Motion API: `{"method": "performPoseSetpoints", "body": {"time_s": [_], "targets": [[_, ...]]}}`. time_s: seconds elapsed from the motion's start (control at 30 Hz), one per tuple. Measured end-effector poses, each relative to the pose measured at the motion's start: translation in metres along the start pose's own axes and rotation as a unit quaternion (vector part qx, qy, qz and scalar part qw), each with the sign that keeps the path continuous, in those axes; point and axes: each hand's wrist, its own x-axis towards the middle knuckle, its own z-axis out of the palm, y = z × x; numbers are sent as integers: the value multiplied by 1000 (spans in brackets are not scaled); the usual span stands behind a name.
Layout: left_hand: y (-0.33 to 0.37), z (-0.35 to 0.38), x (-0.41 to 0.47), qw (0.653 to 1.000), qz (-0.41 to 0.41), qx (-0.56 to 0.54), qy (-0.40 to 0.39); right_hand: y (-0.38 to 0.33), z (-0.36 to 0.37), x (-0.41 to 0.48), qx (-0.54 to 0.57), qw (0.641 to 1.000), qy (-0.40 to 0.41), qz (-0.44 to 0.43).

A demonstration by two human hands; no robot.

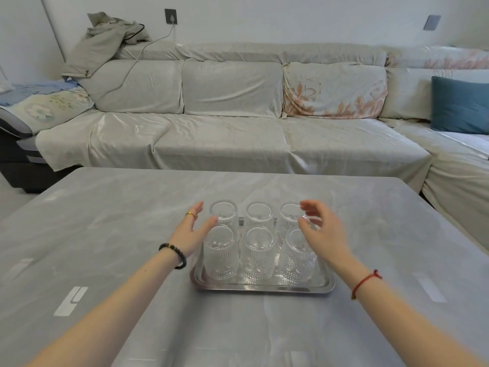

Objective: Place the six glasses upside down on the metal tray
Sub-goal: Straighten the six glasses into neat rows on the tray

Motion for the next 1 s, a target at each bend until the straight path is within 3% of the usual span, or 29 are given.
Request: {"method": "performPoseSetpoints", "body": {"time_s": [0.2,0.37,0.67,0.8,1.0], "targets": [[20,15,31,989,-48,117,-80,6,28,46,-244,943,-219,-60],[18,19,38,986,-48,138,-81,11,47,56,-320,902,-285,-42],[9,13,36,989,-40,91,-106,21,39,55,-259,934,-245,-34],[-5,-4,22,994,-51,27,-97,33,8,61,-78,978,-177,72],[-28,-15,-10,983,-57,43,-170,55,-1,51,40,960,-199,191]]}}
